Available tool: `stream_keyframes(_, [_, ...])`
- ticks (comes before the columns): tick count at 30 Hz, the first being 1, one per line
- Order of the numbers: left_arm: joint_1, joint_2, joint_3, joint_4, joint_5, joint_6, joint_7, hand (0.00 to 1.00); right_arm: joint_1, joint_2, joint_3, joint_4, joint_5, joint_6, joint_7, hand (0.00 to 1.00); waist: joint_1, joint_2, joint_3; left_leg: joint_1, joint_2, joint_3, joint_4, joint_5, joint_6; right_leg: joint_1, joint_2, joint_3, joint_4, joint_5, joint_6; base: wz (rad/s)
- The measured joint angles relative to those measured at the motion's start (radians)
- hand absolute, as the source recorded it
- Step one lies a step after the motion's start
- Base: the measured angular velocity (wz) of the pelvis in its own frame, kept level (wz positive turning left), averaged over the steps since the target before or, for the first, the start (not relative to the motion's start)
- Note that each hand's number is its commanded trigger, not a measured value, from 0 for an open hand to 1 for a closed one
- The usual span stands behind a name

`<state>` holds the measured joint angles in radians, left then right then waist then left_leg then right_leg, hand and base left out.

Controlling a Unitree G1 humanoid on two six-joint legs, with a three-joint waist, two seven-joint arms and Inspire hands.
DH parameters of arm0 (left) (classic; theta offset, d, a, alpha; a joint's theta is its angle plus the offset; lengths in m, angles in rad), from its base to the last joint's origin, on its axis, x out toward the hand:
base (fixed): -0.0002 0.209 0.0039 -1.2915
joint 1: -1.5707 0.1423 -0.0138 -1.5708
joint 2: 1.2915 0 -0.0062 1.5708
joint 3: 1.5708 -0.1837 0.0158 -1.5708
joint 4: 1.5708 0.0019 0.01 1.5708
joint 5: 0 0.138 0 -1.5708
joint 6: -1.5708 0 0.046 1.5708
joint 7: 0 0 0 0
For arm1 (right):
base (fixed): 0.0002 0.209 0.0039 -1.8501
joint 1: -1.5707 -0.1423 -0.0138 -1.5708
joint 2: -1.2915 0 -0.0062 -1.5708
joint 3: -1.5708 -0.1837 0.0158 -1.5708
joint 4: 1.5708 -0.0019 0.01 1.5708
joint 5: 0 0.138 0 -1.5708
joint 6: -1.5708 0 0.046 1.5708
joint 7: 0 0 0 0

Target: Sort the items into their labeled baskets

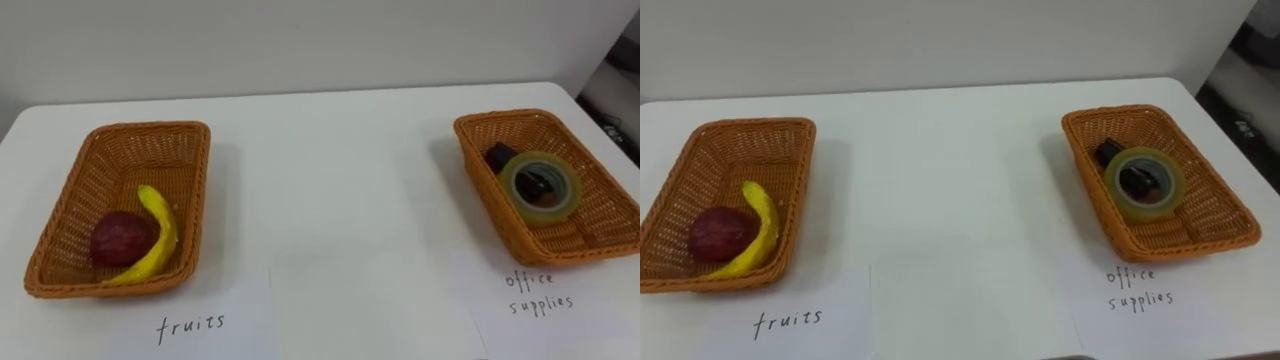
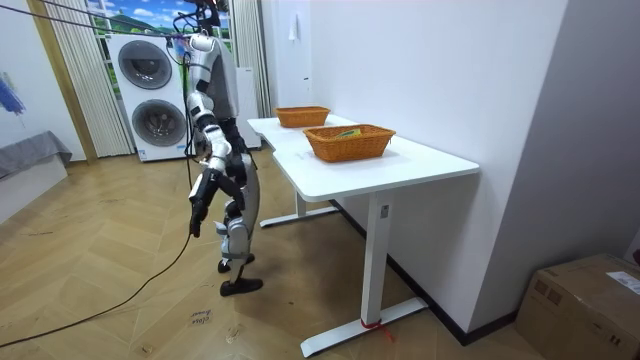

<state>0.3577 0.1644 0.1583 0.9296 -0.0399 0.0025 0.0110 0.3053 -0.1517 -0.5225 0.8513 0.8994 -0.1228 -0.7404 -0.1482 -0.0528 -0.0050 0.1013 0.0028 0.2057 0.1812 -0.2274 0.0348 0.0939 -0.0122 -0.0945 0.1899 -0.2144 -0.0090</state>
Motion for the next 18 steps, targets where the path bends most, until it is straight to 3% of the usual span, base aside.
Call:
stream_keyframes(4, [-0.009,-0.009,-0.001,0.0,0.002,-0.003,0.008,0.0,-0.012,0.009,0.044,0.157,0.057,0.002,0.066,0.0,0.013,0.008,-0.0007,0.0,-0.002,0.0,0.001,-0.002,0.002,0.001,-0.002,-0.003,0.0,-0.001,0.002,-0.01])
stream_keyframes(7, [-0.01,-0.026,-0.004,0.014,0.005,-0.001,0.009,0.0,-0.012,0.018,0.118,0.215,0.065,0.032,0.151,0.0,0.019,0.02,-0.0013,0.002,-0.004,-0.003,-0.003,-0.001,0.002,0.003,-0.004,-0.01,-0.002,-0.001,0.003,0.0])
stream_keyframes(12, [-0.017,-0.031,-0.007,0.035,0.016,0.007,0.025,0.0,-0.041,0.018,0.295,0.341,-0.148,0.105,0.387,0.0,0.055,0.027,-0.0003,0.018,0.0,-0.003,-0.008,-0.003,-0.001,0.011,-0.001,-0.013,-0.003,-0.002,0.001,-0.02])
stream_keyframes(18, [-0.013,-0.031,-0.024,0.108,0.12,0.062,0.079,0.0,-0.087,0.017,0.432,0.399,-0.37,0.173,0.579,0.0,0.11,0.033,0.0039,0.041,0.0,-0.008,-0.008,-0.01,-0.003,0.043,-0.001,-0.022,-0.006,-0.003,0.0,0.03])
